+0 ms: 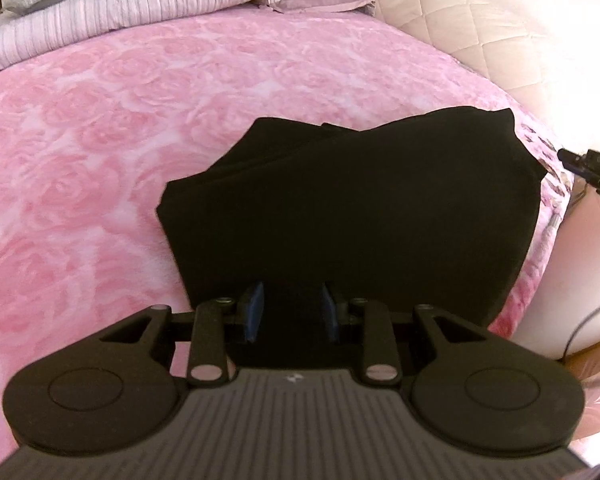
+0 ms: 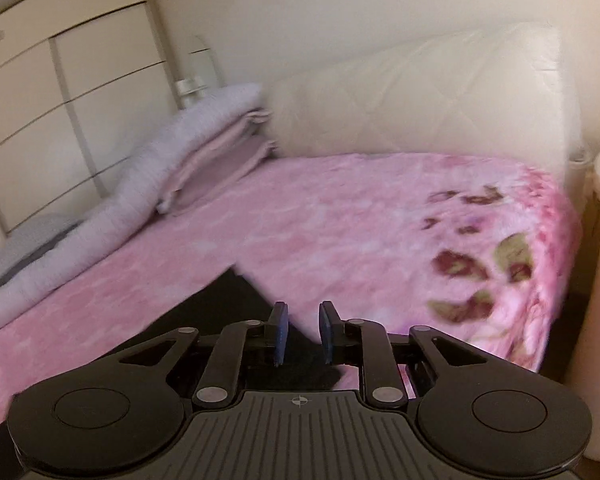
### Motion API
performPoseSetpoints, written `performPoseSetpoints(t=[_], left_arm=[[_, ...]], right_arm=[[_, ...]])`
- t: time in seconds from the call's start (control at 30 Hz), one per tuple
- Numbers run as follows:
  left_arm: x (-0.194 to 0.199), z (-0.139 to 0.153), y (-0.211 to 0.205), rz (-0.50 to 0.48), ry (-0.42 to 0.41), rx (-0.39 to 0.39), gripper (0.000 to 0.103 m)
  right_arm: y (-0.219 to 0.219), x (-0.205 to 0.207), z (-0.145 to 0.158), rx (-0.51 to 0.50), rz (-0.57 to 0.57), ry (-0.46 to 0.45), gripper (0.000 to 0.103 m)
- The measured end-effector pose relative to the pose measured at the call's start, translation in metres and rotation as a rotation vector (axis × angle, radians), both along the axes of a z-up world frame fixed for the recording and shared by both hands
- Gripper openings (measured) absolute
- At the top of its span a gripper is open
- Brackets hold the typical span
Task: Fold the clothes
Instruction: 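Open the right gripper and lift both grippers off the folded trousers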
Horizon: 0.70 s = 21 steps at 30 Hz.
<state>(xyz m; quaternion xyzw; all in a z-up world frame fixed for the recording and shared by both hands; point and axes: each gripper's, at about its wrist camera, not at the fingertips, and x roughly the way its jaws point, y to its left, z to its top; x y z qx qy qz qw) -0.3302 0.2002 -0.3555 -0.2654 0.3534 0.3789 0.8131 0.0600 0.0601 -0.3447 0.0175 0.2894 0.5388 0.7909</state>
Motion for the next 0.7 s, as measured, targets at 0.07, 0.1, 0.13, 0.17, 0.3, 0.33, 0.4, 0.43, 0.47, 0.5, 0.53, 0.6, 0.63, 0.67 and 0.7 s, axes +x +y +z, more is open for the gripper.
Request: performPoseSetpoints(t=[0.07, 0.1, 0.13, 0.17, 0.3, 0.33, 0.4, 0.43, 0.47, 0.5, 0.53, 0.6, 0.63, 0.67, 0.7], left_arm=[[-0.003, 0.0, -0.006, -0.004, -0.006, -0.01, 0.026], [-0.004, 0.0, -0.01, -0.005, -0.008, -0.015, 0.026], [-0.004, -0.002, -0.014, -0.009, -0.001, -0.017, 0.026], [-0.004, -0.003, -0.018, -0.012, 0.006, -0.019, 0.026], [-0.001, -0.016, -0.028, -0.025, 0.086, -0.004, 0.027], [-0.004, -0.014, -0.029, -0.009, 0.083, -0.005, 0.026], [-0.011, -0.007, -0.032, 0.0, 0.049, -0.008, 0.025], [-0.015, -0.002, -0.034, -0.005, 0.02, -0.009, 0.025], [-0.019, 0.003, -0.036, -0.011, -0.014, -0.007, 0.025], [-0.023, 0.007, -0.038, -0.026, -0.054, -0.002, 0.025], [-0.023, 0.008, -0.04, -0.047, -0.074, 0.0, 0.025], [-0.021, 0.004, -0.042, -0.093, -0.076, -0.01, 0.025], [-0.016, -0.005, -0.043, -0.116, -0.036, -0.02, 0.024], [-0.012, -0.014, -0.043, -0.139, 0.004, -0.031, 0.024], [-0.01, -0.025, -0.044, -0.138, 0.048, -0.033, 0.024]], right_arm=[[-0.001, -0.016, -0.008, -0.02, 0.104, 0.026, 0.021], [0.002, -0.023, -0.015, -0.05, 0.135, 0.026, 0.021], [0.007, -0.028, -0.025, -0.088, 0.156, 0.02, 0.021], [0.012, -0.033, -0.035, -0.128, 0.172, 0.014, 0.021], [0.018, -0.043, -0.047, -0.184, 0.161, -0.027, 0.02], [0.018, -0.047, -0.041, -0.2, 0.151, -0.041, 0.021], [0.014, -0.057, -0.03, -0.211, 0.137, -0.064, 0.021], [0.008, -0.063, -0.025, -0.192, 0.142, -0.065, 0.021], [0.001, -0.069, -0.022, -0.164, 0.156, -0.052, 0.021], [-0.005, -0.075, -0.019, -0.14, 0.17, -0.04, 0.021], [-0.009, -0.082, -0.019, -0.132, 0.185, -0.029, 0.021], [-0.011, -0.095, -0.028, -0.165, 0.226, -0.013, 0.021], [-0.007, -0.101, -0.038, -0.227, 0.241, -0.014, 0.021], [-0.005, -0.107, -0.048, -0.272, 0.252, -0.024, 0.021], [-0.007, -0.112, -0.053, -0.266, 0.252, -0.056, 0.021]])
